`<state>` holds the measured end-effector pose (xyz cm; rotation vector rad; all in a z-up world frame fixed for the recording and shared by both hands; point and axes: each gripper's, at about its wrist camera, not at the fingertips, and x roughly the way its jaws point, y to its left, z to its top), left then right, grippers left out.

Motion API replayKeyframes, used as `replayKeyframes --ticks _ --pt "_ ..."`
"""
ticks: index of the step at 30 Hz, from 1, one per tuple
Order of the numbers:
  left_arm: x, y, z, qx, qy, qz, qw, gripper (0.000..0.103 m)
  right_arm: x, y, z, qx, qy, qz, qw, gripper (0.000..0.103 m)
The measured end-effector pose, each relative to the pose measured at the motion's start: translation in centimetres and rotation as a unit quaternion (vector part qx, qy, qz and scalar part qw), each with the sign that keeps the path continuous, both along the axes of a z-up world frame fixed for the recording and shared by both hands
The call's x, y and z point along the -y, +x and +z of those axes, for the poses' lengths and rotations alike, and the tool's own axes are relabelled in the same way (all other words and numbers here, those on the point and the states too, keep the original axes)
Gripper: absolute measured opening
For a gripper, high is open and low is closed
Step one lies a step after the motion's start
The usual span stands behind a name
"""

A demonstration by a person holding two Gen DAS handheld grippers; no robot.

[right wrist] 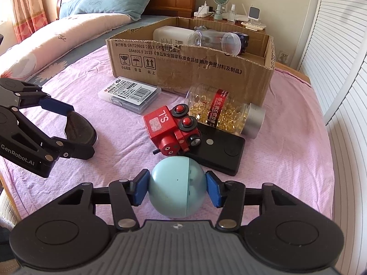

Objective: Organize rigid objects
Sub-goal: 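Drop black oval pad into box with left tool while right tool drops teal case there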

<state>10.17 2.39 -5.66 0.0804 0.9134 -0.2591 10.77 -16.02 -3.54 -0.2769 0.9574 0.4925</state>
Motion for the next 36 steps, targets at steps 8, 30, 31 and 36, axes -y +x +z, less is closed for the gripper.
replayKeyframes --ticks 8,30,31,36 --pt "0.2 -0.3 2.5 0.004 0.009 -0.029 0.9995 0.089 0.5 -0.7 1.5 0.003 -0.010 0.009 1.000 0.058" --pt "0.0 10.2 9.7 0.101 0.031 -0.024 0.9941 0.090 0.8 4.7 9.4 0.100 0.010 0.022 0.995 0.058" --pt "-0.1 11.0 9.5 0.099 0.031 -0.021 0.9943 0.090 0.7 5.2 9.6 0.104 0.011 0.020 0.994 0.058" --pt "-0.9 14.3 7.9 0.082 0.033 0.000 0.9961 0.090 0.6 7.4 10.3 0.116 0.012 0.018 0.993 0.058"
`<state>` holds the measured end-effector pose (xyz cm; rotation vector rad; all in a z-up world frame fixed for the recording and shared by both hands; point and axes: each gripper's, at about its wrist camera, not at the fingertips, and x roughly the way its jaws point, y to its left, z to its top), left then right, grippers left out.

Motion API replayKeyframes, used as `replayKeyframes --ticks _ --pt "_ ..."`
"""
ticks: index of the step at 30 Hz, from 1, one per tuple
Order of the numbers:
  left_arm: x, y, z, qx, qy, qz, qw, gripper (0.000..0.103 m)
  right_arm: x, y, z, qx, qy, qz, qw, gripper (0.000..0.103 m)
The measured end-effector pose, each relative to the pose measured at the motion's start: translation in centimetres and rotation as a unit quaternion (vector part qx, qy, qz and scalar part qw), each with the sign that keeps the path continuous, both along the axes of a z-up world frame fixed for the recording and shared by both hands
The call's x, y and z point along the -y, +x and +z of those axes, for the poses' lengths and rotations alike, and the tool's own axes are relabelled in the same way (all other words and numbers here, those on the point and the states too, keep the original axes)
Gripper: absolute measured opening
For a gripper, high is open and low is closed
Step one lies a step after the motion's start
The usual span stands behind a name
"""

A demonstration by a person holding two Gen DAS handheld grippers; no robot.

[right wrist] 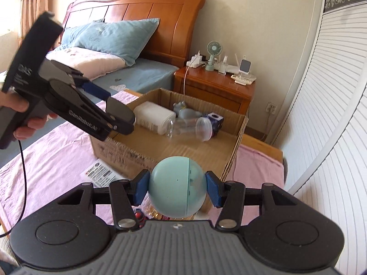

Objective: Organize rigid objects
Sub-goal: 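Drop black oval pad into box with left tool while right tool drops teal case there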

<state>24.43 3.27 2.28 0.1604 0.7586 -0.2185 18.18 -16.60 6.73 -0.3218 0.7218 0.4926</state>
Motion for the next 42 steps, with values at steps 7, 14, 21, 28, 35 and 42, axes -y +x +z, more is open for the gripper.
replayKeyframes --ticks 7,14,21,28,35,42 --pt "-1.1 1.3 -2.0 -0.001 0.000 0.040 0.9992 0.092 -0.5 2.7 -0.5 -0.007 0.003 -0.004 1.000 0.058" --pt "-1.9 0.2 -1.4 -0.018 -0.012 0.056 0.9982 0.094 -1.2 3.9 -1.1 -0.013 0.003 -0.009 1.000 0.058" --pt "-1.1 -4.4 -0.2 -0.023 -0.001 0.060 0.9979 0.094 -1.4 5.0 -0.8 -0.018 0.012 -0.026 0.999 0.058" --pt "-1.0 -8.0 0.6 -0.013 -0.030 0.070 0.9970 0.097 -2.3 7.3 -1.5 -0.036 0.019 -0.051 0.998 0.058" --pt "-1.3 -9.1 0.3 -0.013 -0.024 0.078 0.9966 0.097 -3.2 9.4 -3.6 -0.075 0.018 -0.075 0.994 0.058" --pt "-2.0 -9.6 0.5 -0.009 -0.033 0.088 0.9955 0.097 -3.8 10.3 -5.3 -0.106 0.005 -0.095 0.990 0.058"
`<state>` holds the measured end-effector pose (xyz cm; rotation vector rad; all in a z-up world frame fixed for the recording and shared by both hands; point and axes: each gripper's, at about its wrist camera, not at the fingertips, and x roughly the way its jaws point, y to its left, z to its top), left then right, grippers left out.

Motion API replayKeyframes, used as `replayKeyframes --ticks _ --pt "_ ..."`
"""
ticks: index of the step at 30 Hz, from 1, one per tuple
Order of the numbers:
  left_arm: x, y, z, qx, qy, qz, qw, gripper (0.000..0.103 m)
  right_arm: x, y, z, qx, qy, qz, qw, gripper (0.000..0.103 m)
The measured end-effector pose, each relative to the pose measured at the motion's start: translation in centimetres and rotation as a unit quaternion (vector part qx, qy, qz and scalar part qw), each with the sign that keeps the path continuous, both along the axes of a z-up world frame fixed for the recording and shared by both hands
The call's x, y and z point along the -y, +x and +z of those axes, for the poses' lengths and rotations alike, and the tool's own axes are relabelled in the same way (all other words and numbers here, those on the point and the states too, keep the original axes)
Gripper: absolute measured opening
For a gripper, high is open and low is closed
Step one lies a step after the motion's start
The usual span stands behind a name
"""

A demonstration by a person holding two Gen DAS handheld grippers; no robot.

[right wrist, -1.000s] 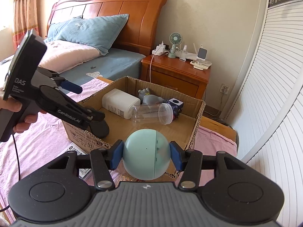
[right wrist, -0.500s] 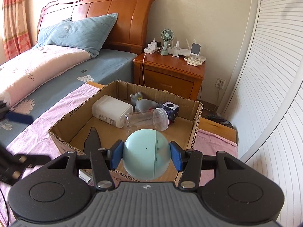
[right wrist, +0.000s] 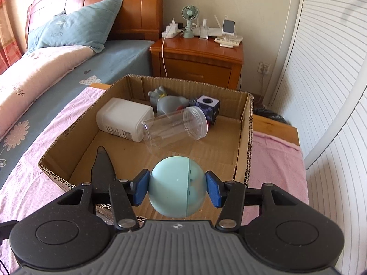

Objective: Organize rigid objects
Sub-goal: 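Drop black oval pad into box with left tool while right tool drops teal case there, then move left tool toward red TS toy robot while right tool moves toward black power bank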

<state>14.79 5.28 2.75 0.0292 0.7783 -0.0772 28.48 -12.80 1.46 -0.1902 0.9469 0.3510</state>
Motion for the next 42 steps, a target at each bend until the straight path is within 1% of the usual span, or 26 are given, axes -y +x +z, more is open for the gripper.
replayKeyframes --ticks 3,5,7,9,11,13,18,21,24,29,32,34,38,42 --pt "-0.1 -0.2 0.0 0.000 -0.002 0.001 1.0000 0.097 0.0 0.1 -0.5 -0.004 -0.003 -0.004 1.000 0.058" --pt "-0.1 -0.2 0.0 -0.001 -0.003 0.002 1.0000 0.097 0.2 0.0 -0.3 0.001 0.005 -0.011 1.000 0.061" --pt "-0.2 -0.3 0.0 -0.001 -0.005 0.003 1.0000 0.097 0.5 -0.3 0.3 0.010 0.015 -0.016 1.000 0.086" --pt "-0.2 -0.3 -0.1 -0.001 -0.005 0.004 1.0000 0.097 0.6 -0.9 1.1 0.025 0.019 -0.019 0.999 0.093" --pt "-0.2 -0.4 -0.1 -0.003 -0.003 0.005 1.0000 0.097 0.7 -1.6 1.8 0.033 0.016 -0.022 0.999 0.095" --pt "-0.1 -0.5 -0.2 -0.004 -0.002 0.007 1.0000 0.097 0.8 -2.4 2.3 0.042 0.010 -0.026 0.999 0.101" --pt "-0.1 -0.9 -0.2 -0.005 0.001 0.010 0.9999 0.097 1.4 -4.9 3.0 0.061 0.006 -0.034 0.998 0.103" --pt "-0.3 -1.2 -0.4 -0.004 0.001 0.014 0.9999 0.097 1.8 -6.5 2.6 0.072 -0.016 -0.041 0.996 0.103" --pt "-0.6 -1.4 -0.8 -0.007 -0.002 0.019 0.9998 0.097 2.3 -8.2 1.6 0.085 -0.051 -0.053 0.994 0.103" --pt "-0.9 -1.6 -1.3 -0.017 0.001 0.027 0.9995 0.097 3.5 -10.2 -1.1 0.076 -0.086 -0.065 0.991 0.103" --pt "-0.9 -1.7 -1.6 -0.023 -0.001 0.028 0.9994 0.097 3.8 -10.7 -2.6 0.055 -0.081 -0.065 0.993 0.103" --pt "-0.8 -1.8 -1.7 -0.024 0.000 0.027 0.9993 0.097 3.7 -10.8 -3.3 0.049 -0.081 -0.065 0.993 0.103" --pt "-0.6 -1.9 -1.7 -0.024 0.000 0.023 0.9995 0.097 3.3 -11.0 -4.0 0.038 -0.073 -0.060 0.995 0.103" --pt "-0.5 -1.9 -1.7 -0.024 -0.001 0.020 0.9995 0.097 2.4 -11.8 -4.4 0.027 -0.059 -0.042 0.997 0.103"
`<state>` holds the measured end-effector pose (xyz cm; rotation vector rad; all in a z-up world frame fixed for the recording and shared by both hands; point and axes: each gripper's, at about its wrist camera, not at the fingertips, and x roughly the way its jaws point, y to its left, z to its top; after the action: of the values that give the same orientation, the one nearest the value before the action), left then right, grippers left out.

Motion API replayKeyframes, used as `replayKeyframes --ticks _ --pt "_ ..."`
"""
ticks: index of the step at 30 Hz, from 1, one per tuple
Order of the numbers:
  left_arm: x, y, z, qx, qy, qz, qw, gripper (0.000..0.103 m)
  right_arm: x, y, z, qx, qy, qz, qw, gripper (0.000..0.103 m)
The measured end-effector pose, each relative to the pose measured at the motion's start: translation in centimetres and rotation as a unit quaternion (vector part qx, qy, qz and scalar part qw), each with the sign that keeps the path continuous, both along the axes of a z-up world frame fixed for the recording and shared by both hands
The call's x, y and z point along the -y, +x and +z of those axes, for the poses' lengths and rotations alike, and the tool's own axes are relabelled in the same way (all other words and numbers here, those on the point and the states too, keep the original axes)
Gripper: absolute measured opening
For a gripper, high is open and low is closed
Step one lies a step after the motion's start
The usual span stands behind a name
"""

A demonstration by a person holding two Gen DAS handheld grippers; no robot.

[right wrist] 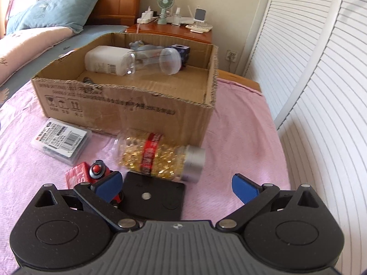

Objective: Organize rigid objects
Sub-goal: 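Move left tool toward red TS toy robot while right tool moves toward black power bank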

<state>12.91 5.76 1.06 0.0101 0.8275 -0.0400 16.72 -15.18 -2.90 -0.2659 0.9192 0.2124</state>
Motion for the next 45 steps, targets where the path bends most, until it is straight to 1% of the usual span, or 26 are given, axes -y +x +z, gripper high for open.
replayKeyframes --ticks 4,8,12,17,20,23,25,27,30,35,38,42,43,45 --pt "0.2 0.0 -0.2 -0.003 0.001 -0.003 1.0000 0.097 -1.0 -0.6 -0.5 -0.010 0.009 0.010 1.000 0.103" --pt "0.4 -0.1 -0.4 -0.003 0.000 -0.012 0.9999 0.097 -1.3 -0.7 -1.2 -0.006 0.003 -0.003 1.000 0.103" --pt "1.1 -0.2 -0.7 -0.007 0.006 -0.034 0.9994 0.097 -0.6 -0.6 -2.4 -0.012 -0.009 -0.019 1.000 0.103" --pt "2.3 0.0 -1.3 -0.016 0.016 -0.057 0.9981 0.097 1.3 -0.7 -2.6 -0.018 0.015 -0.034 0.999 0.103" --pt "3.1 0.4 -1.7 -0.022 0.014 -0.066 0.9975 0.097 2.5 -1.0 -2.8 -0.025 0.042 -0.046 0.998 0.103" --pt "4.3 0.8 -2.1 -0.016 0.022 -0.095 0.9951 0.097 2.9 -1.6 -3.0 -0.013 0.045 -0.028 0.998 0.103" --pt "5.3 0.9 -2.5 -0.013 0.039 -0.124 0.9915 0.097 3.1 -1.8 -3.0 -0.012 0.047 -0.017 0.999 0.103" --pt "6.4 0.9 -3.0 -0.011 0.050 -0.163 0.9853 0.097 3.3 -1.8 -3.0 -0.012 0.049 -0.010 0.999 0.103" --pt "7.4 1.0 -3.8 -0.017 0.054 -0.210 0.9761 0.097 3.4 -1.9 -3.0 -0.008 0.051 -0.005 0.999 0.103" --pt "8.1 2.4 -4.5 -0.030 0.025 -0.258 0.9653 0.097 3.7 -2.3 -3.0 0.000 0.055 0.002 0.998 0.103" --pt "8.5 3.5 -4.5 -0.024 0.014 -0.286 0.9578 0.097 3.9 -2.4 -3.0 0.002 0.057 0.010 0.998 0.103" --pt "9.0 5.0 -5.2 -0.044 -0.008 -0.324 0.9450 0.097 4.0 -2.4 -3.0 -0.001 0.057 0.018 0.998 0.103" --pt "9.1 5.2 -5.3 -0.049 -0.014 -0.326 0.9440 0.097 4.0 -2.4 -3.0 -0.001 0.056 0.020 0.998 0.103" --pt "9.0 5.4 -5.3 -0.060 -0.026 -0.337 0.9392 0.097 4.1 -2.4 -3.0 -0.001 0.058 0.023 0.998 0.103"
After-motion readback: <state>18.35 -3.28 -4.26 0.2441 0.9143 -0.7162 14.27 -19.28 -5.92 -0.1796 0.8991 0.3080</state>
